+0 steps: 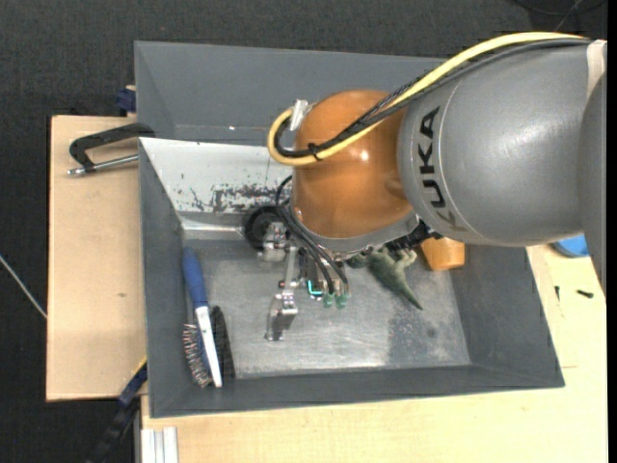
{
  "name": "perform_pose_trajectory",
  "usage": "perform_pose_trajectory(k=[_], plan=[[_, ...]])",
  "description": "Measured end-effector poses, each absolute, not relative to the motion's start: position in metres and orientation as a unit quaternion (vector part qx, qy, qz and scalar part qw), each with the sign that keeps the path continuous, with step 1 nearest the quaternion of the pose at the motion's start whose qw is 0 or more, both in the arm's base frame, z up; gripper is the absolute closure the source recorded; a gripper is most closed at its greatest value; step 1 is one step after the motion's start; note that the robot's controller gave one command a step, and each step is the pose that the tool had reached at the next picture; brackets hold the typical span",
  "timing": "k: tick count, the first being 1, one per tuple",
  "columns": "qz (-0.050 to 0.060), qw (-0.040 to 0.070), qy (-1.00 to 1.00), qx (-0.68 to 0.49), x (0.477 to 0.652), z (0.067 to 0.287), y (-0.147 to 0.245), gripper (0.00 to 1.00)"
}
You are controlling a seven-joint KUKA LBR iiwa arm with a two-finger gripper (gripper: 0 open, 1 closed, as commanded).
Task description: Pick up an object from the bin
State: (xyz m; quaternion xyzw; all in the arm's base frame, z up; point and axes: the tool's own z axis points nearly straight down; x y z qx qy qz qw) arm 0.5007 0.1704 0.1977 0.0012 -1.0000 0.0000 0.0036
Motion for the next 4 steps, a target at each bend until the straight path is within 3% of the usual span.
perform_pose_trajectory(k=[1,2,3,4], plan=[[0.003,-0.013,-0.939,0.343,0.504,0.097,0.214,0.00],[0.007,-0.019,-0.777,0.629,0.506,0.108,0.231,0.00],[0.001,-0.008,-0.640,0.768,0.536,0.112,0.236,0.00],[0.000,-0.002,-0.362,0.932,0.540,0.072,0.234,0.00]])
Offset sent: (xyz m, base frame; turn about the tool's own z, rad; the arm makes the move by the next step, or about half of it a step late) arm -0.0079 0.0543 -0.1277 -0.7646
